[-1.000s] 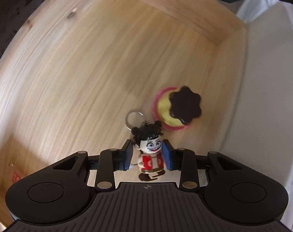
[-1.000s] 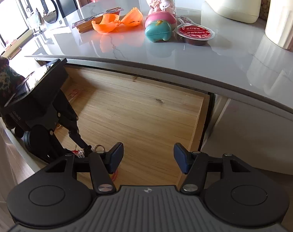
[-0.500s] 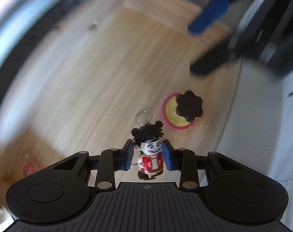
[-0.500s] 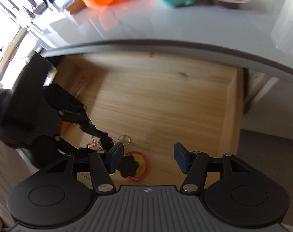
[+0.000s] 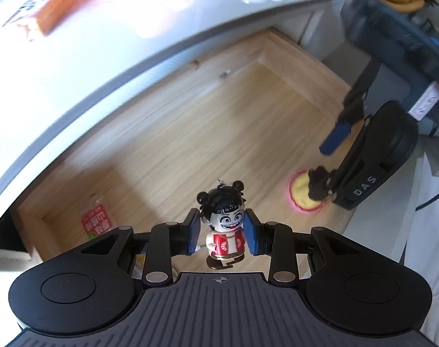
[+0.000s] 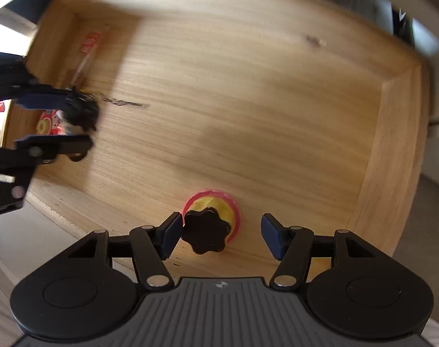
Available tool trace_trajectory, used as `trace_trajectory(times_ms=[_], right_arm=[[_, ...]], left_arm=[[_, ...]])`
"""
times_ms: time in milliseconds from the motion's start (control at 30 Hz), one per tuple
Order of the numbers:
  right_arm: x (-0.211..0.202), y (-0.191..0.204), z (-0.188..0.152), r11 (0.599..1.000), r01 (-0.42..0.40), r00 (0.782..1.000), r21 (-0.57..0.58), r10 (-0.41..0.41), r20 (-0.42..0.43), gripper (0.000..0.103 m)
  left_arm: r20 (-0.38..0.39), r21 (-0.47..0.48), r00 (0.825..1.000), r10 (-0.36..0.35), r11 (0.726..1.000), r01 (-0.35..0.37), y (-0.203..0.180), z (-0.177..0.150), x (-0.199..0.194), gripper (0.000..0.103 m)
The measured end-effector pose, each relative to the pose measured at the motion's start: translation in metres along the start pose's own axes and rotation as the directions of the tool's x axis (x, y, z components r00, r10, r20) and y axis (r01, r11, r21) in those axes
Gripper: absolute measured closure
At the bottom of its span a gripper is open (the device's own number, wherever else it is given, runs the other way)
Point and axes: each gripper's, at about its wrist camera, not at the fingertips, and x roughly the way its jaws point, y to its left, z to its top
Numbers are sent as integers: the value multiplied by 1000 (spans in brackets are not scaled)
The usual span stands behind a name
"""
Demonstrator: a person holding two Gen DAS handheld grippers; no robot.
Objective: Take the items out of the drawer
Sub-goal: 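Grasp the boy keychain figure with the left tool while the right tool grasps the yellow cake-shaped toy, then lift both held items out and set them on the countertop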
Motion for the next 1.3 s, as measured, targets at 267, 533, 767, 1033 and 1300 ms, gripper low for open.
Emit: trace_trajectory(times_ms=[267, 533, 767, 1033, 1300], right_arm=[[9, 14, 2, 1000, -2, 999, -22, 1, -47, 44], [20, 5, 0, 998, -65, 992, -15, 63, -113, 60], [16, 12, -5, 997, -41, 996, -62, 37, -76, 65], [-35, -7, -25, 999, -41, 992, -33, 45, 114, 66], [-111, -43, -68, 987, -157, 908, 33, 131, 398, 67]], left_arm=[[-13, -15, 1000, 8, 1000, -8, -3, 0, 6, 67], [-37, -16, 999, 0, 1000, -1, -6, -3, 14, 67], [-37, -24, 999, -11, 1000, 10, -6, -5, 15, 67], [8, -58, 1000, -5, 998, 6, -3, -8, 10, 67], [133, -125, 990, -42, 991, 58, -33, -12, -38, 67]])
